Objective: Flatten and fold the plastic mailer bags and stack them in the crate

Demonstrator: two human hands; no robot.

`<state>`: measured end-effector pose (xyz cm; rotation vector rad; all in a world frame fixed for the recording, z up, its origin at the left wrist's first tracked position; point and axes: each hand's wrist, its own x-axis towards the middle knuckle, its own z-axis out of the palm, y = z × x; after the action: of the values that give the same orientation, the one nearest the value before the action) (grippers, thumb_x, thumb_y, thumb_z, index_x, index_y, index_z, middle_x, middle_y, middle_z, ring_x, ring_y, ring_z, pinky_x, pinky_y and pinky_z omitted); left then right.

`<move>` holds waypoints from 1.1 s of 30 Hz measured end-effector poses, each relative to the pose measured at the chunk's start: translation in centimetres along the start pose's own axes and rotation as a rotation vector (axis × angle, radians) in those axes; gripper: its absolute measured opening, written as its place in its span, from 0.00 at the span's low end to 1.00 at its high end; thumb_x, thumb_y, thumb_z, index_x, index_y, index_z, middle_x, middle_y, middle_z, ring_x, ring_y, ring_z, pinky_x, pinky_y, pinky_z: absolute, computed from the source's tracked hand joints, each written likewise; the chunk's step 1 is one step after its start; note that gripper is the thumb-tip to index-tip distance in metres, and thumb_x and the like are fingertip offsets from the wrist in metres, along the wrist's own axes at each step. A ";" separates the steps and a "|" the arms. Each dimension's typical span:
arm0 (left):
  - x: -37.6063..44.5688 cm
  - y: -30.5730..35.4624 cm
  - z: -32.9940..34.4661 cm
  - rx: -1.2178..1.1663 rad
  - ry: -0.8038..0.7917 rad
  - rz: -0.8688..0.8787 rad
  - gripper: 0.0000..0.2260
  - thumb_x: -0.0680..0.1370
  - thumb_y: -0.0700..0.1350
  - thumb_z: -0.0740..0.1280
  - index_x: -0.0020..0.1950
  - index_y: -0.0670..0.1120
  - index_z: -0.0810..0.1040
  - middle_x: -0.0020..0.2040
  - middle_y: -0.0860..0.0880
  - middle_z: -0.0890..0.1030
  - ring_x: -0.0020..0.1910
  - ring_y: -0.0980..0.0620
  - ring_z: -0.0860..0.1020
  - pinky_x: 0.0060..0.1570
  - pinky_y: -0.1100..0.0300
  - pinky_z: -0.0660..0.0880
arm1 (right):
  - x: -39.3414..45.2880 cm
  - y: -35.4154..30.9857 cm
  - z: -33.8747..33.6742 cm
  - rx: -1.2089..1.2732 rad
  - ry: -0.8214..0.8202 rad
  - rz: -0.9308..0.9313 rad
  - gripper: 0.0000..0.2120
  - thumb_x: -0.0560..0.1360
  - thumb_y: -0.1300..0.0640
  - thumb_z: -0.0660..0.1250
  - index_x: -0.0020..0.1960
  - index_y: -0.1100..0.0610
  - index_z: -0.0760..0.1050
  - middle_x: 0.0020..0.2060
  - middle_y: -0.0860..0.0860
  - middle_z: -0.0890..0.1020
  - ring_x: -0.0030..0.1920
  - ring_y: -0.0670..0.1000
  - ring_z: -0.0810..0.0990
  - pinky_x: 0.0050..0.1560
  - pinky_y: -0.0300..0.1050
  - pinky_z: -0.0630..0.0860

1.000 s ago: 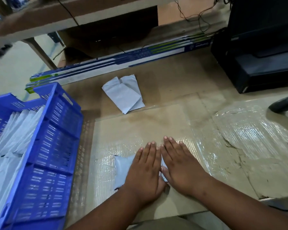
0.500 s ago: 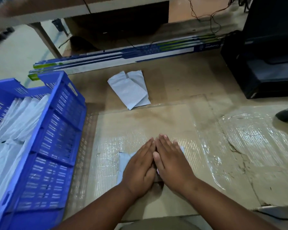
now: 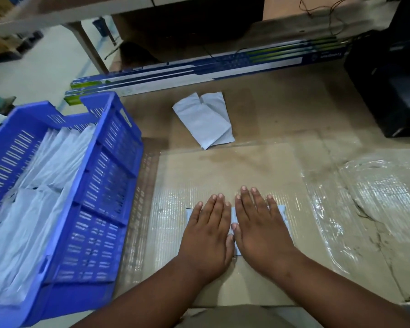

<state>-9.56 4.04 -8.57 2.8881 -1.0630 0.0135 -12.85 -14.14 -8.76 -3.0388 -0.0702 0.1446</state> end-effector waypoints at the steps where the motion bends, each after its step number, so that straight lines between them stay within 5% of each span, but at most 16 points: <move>1: 0.0 -0.2 0.1 -0.032 -0.002 -0.004 0.31 0.85 0.54 0.53 0.86 0.42 0.55 0.87 0.42 0.52 0.86 0.44 0.48 0.82 0.41 0.54 | 0.0 0.0 -0.1 -0.005 -0.002 -0.004 0.34 0.84 0.43 0.46 0.84 0.61 0.56 0.85 0.60 0.54 0.84 0.63 0.52 0.82 0.67 0.50; 10: -0.6 -2.8 0.9 -0.448 0.020 0.029 0.31 0.86 0.53 0.53 0.87 0.45 0.50 0.87 0.49 0.46 0.86 0.55 0.43 0.84 0.47 0.47 | 0.0 0.2 -1.7 0.139 0.020 0.028 0.36 0.83 0.38 0.37 0.86 0.53 0.53 0.85 0.48 0.48 0.85 0.50 0.45 0.83 0.57 0.38; 14: -0.9 -4.0 -0.2 -0.799 0.078 -0.014 0.28 0.86 0.47 0.57 0.86 0.46 0.56 0.87 0.52 0.52 0.85 0.56 0.51 0.84 0.52 0.50 | 0.4 -2.6 -3.0 0.229 0.116 -0.059 0.28 0.86 0.47 0.47 0.85 0.53 0.58 0.85 0.48 0.55 0.85 0.48 0.49 0.84 0.58 0.45; 16: -1.6 -4.5 -1.1 -0.738 0.136 -0.048 0.27 0.86 0.44 0.59 0.86 0.45 0.59 0.86 0.52 0.55 0.85 0.57 0.52 0.83 0.54 0.54 | 0.1 -3.8 -1.6 0.203 0.035 -0.100 0.29 0.87 0.47 0.47 0.86 0.54 0.54 0.84 0.47 0.49 0.85 0.48 0.48 0.84 0.59 0.46; 19: -3.2 -5.1 -2.0 -0.403 0.230 -0.047 0.27 0.87 0.49 0.59 0.85 0.43 0.60 0.87 0.48 0.56 0.86 0.52 0.52 0.84 0.50 0.54 | -0.1 -4.0 0.2 0.034 0.020 -0.102 0.31 0.86 0.46 0.45 0.85 0.59 0.56 0.85 0.55 0.55 0.85 0.54 0.53 0.82 0.62 0.51; 23: -5.6 -5.4 -0.2 -0.124 0.056 -0.006 0.34 0.87 0.60 0.55 0.87 0.42 0.53 0.87 0.44 0.50 0.86 0.48 0.47 0.83 0.44 0.54 | 0.2 -3.8 0.3 0.001 0.005 -0.130 0.34 0.86 0.42 0.46 0.85 0.60 0.53 0.85 0.56 0.54 0.85 0.56 0.52 0.82 0.64 0.52; 33: -5.6 -5.8 0.3 -0.076 -0.040 -0.046 0.34 0.87 0.62 0.52 0.87 0.44 0.51 0.87 0.46 0.48 0.86 0.48 0.45 0.81 0.42 0.56 | -3.3 -2.9 -1.9 0.012 0.046 -0.300 0.30 0.88 0.41 0.47 0.86 0.54 0.52 0.86 0.52 0.47 0.85 0.53 0.45 0.83 0.64 0.48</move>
<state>-10.03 12.04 -9.42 2.8546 -0.9803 -0.0852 -16.09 -11.57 -6.28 -2.9725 -0.5159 0.0514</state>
